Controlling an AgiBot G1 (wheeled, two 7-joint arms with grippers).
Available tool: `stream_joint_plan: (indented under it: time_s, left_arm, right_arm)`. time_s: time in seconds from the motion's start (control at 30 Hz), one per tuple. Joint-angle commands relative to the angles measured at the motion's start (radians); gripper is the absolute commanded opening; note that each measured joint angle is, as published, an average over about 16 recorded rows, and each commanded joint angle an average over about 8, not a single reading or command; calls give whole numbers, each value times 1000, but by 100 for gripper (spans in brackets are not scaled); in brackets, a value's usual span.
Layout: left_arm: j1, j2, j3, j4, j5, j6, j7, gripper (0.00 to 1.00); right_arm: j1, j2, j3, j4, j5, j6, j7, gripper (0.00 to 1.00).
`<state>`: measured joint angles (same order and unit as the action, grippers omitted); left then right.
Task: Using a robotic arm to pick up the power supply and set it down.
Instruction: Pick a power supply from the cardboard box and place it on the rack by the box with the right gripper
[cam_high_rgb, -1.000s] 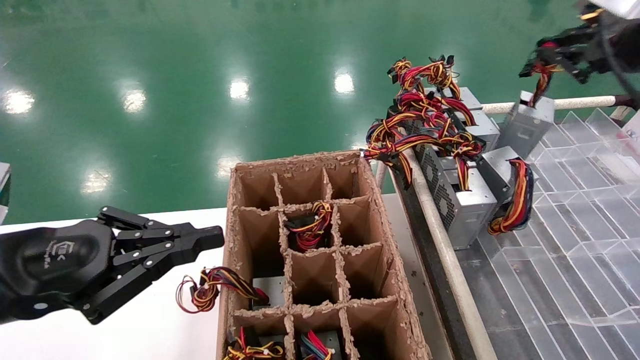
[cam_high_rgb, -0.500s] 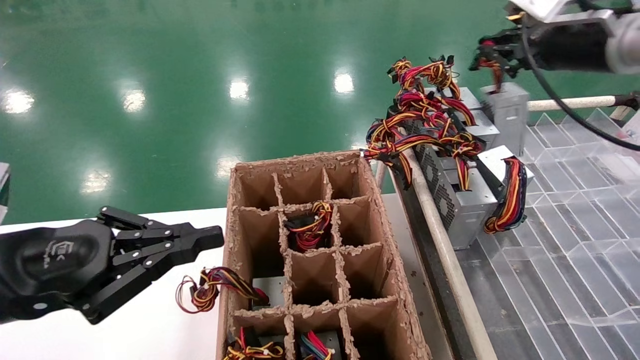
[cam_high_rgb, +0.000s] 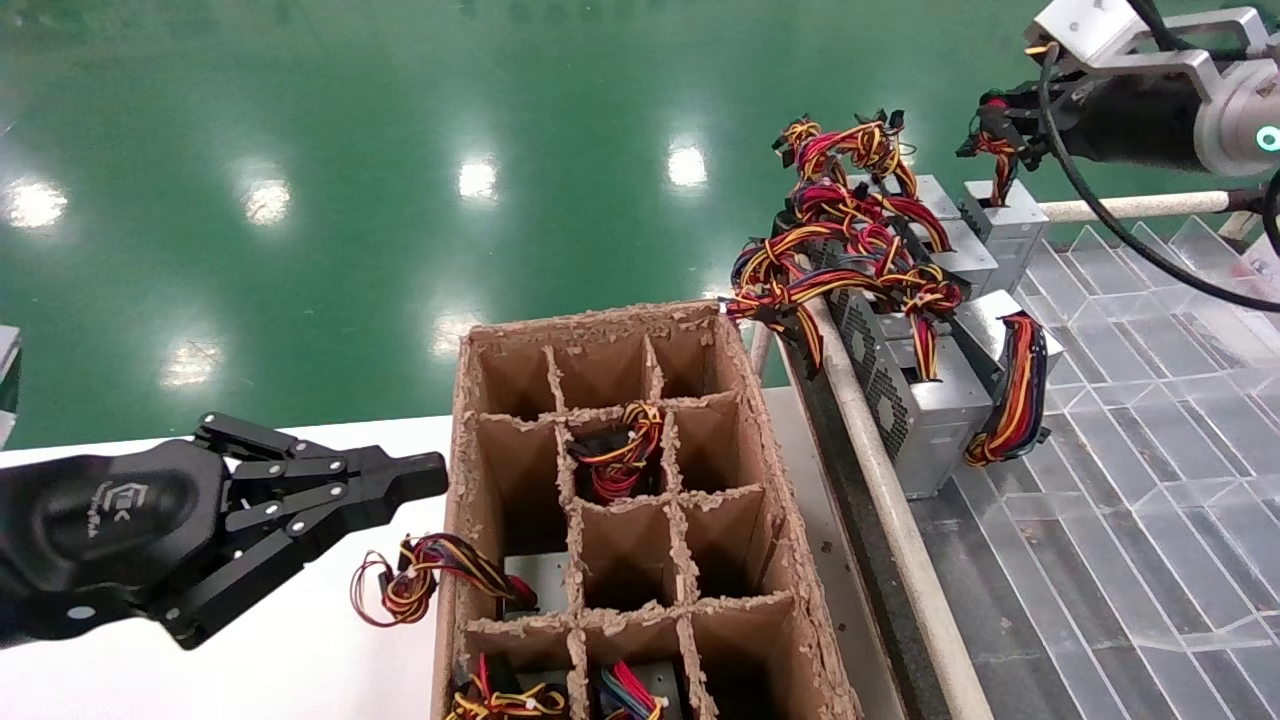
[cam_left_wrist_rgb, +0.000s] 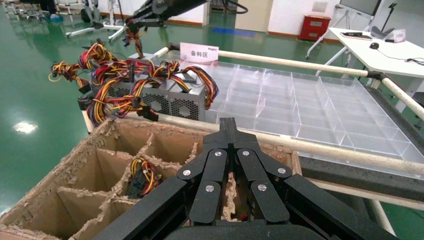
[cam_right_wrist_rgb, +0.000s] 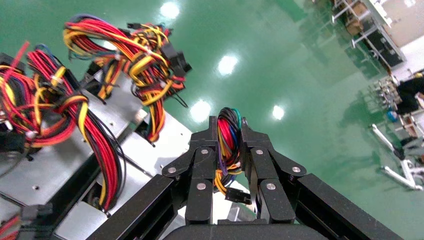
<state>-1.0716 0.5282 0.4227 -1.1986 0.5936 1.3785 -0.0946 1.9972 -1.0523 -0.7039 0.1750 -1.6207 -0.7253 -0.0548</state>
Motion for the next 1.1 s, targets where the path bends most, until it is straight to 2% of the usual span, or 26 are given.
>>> stream_joint_plan:
  time_s: [0.03, 0.1, 0.17, 0.37, 0.43, 0.8, 1.1]
  left_arm:
    - [0, 0, 0, 0, 0, 0, 0, 0]
    - [0, 0, 0, 0, 0, 0, 0, 0]
    - [0, 0, 0, 0, 0, 0, 0, 0]
    - [0, 0, 0, 0, 0, 0, 0, 0]
    - [0, 0, 0, 0, 0, 0, 0, 0]
    - [0, 0, 0, 0, 0, 0, 0, 0]
    - [0, 0, 0, 0, 0, 0, 0, 0]
  right_arm:
    - [-1, -5, 7, -32, 9, 12, -17, 0]
    - [-1, -8, 12, -50, 17, 15, -31, 0]
    - [1, -12, 17, -66, 24, 15, -43, 11]
    - [11, -22, 27, -102, 38, 16, -67, 86]
    - [14, -25, 28, -111, 41, 16, -73, 100]
    - [42, -47, 21, -143, 30, 4, -91, 100]
    - [52, -71, 18, -148, 27, -44, -106, 100]
